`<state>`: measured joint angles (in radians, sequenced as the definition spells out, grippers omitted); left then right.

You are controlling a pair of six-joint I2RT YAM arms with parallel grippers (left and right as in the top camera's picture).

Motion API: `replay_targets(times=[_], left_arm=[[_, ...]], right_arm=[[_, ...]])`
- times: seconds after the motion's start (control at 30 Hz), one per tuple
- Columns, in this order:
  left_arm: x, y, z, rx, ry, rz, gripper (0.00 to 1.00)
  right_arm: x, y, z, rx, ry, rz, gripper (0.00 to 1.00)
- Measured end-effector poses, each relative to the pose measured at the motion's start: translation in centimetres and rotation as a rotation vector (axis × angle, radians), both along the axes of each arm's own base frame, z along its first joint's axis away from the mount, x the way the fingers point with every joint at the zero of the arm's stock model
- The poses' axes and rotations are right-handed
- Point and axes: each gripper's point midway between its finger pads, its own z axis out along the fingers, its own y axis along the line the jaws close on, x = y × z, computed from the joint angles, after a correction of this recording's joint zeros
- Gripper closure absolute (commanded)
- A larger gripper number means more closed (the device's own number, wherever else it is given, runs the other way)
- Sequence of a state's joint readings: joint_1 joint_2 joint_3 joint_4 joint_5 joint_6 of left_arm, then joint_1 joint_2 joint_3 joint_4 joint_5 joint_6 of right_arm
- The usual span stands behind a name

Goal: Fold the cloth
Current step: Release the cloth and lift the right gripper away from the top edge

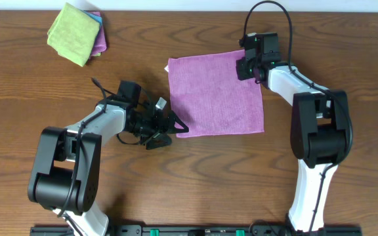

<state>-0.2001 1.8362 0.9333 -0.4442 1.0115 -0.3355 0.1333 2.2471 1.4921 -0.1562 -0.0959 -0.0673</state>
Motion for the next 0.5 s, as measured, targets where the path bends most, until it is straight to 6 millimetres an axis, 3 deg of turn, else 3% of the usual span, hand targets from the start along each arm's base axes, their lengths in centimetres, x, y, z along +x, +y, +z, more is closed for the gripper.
replay_targets(times=[0.17,0.2,0.33,0.43,0.5], left_arm=[[0.3,0.4,-0.5,0.037,-0.015,0.006,0.05],[0.4,0.4,-0.6,0.043,-0.023,0.007,0.05],[1.4,0.3,-0.6,0.043,-0.078,0.011,0.05],[2.2,0.2,-0.4,0.038,-0.121,0.013,0.05],[2.7,0.2,-0.3,0.037,-0.145,0.015,0.04]], right_arm=[[0.2,-0.2,0.1,0.017,0.004,-0.047,0.96],[0.3,-0.1,0.2,0.031,0.008,-0.051,0.78],[0.3,1.4,1.0,0.115,0.023,-0.021,0.53],[-0.1,2.9,2.8,0.193,0.043,0.027,0.50],[-0.9,3.6,5.0,0.231,0.051,0.054,0.46]])
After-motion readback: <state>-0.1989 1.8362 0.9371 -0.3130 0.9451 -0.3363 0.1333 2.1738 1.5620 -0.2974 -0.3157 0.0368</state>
